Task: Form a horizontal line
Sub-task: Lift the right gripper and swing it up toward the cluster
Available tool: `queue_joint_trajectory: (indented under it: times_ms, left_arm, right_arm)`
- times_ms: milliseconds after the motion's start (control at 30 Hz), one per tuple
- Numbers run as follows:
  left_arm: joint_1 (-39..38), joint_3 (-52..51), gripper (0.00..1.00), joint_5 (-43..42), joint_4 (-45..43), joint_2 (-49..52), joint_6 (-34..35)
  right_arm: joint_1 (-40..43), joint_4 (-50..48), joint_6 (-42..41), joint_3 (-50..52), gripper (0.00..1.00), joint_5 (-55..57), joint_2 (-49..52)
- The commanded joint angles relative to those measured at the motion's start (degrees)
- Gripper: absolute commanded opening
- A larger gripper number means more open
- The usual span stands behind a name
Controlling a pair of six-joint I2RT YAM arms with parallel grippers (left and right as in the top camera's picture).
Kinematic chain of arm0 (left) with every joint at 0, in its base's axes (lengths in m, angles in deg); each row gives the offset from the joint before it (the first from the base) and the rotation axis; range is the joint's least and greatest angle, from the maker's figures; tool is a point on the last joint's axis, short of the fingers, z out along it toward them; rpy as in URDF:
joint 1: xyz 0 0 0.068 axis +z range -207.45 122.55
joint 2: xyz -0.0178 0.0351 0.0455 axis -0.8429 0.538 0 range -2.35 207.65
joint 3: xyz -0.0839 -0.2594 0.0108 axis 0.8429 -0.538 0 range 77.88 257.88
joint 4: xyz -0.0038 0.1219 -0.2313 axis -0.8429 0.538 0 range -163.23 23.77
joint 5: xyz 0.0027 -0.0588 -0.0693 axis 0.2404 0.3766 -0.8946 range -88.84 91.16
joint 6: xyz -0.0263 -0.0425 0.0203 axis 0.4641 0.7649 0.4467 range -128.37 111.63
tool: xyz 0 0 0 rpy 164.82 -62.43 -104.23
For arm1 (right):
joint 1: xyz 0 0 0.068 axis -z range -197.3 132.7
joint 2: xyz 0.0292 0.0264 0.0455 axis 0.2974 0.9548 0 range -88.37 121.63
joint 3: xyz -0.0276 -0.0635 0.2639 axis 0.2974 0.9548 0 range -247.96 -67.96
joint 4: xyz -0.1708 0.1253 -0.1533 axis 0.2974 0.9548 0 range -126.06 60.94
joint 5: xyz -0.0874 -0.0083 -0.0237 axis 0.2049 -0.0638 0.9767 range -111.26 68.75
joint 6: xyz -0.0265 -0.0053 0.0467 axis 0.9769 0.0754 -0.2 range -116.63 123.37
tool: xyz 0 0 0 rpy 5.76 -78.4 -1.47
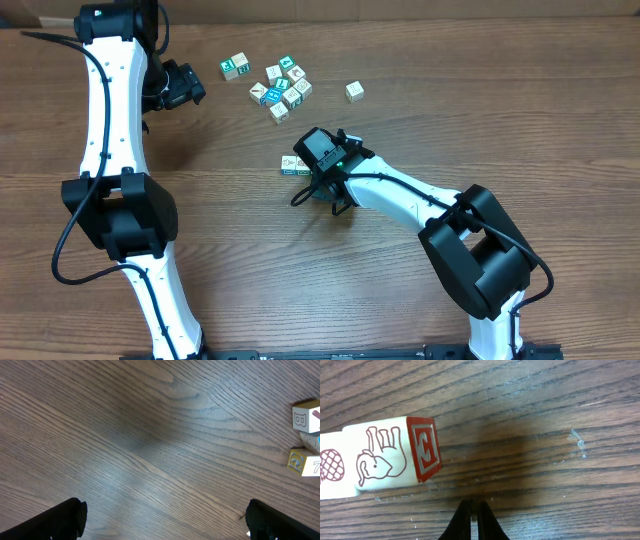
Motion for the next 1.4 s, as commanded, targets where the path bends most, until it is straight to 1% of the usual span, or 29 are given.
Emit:
queue_joint_trajectory:
  times_ms: [0,133,233,367,467,533,633,767,833,933,1033,1200,1333,1367]
  left_arm:
    - [-0.4,0.2,0.99,-0.1,-0.1,0.0,0.2]
    - [-0.4,0.2,1.00,-0.1,0.0,0.0,0.2]
    - [-0.4,0.2,1.00,-0.1,-0.1,0.0,0.2]
    - [-0.4,0.2,0.99,-0.1,0.0,0.0,0.2]
    - [-0.4,0.2,1.00,-0.1,-0.1,0.0,0.2]
    - [-0.4,0.2,1.00,-0.1,0.0,0.0,0.2]
    - [-0.4,0.2,1.00,-0.1,0.0,0.0,0.2]
    - [-0.4,0.2,1.00,-0.1,-0.1,0.0,0.2]
    - [-0.4,0.2,1.00,-0.1,-0.1,0.0,0.2]
    - [-0.4,0.2,1.00,-0.1,-0.1,0.0,0.2]
    - [-0.4,0.2,1.00,-0.1,-0.1,0.0,0.2]
    - [-0.4,0.2,0.99,-0.1,-0.1,0.0,0.2]
    - [-0.4,0.2,0.99,-0.1,-0.1,0.0,0.2]
    - [-0.4,0.2,0.99,-0.1,-0.1,0.0,0.2]
  right_arm:
    - [-0.2,0.2,0.0,0.2,0.04,0.9,-2.5]
    - [-0.2,1.6,0.3,-0.3,0.04,0.9,-3.4]
    - [0.0,4.4,3.6,-2.8,0.04,0.9,-5.0]
    - [1.1,10.9,5.2,-8.0,0.04,0.7,-7.0]
    - [2.4,19.8,7.7,-15.3,0.03,-0.1,-7.2]
    - [3.8,25.1,7.8,-20.1,0.03,-0.3,-7.2]
    - [7.2,33.9,8.5,-29.8,0.04,-3.4,-7.2]
    - [12.2,40.9,10.6,-41.0,0.04,-9.2,-7.2]
    - [14.7,42.9,10.6,-45.6,0.04,-9.6,-7.2]
    - [17.0,42.8,10.8,-48.7,0.04,-9.6,-7.2]
    - [18.2,39.6,12.9,-49.1,0.04,-9.2,-7.2]
    - [18.3,37.5,13.4,-49.1,0.04,-2.4,-6.2]
    - [18.2,37.2,13.4,-48.6,0.04,0.1,-5.5]
    - [18.2,36.8,13.4,-48.1,0.06,0.2,-5.5]
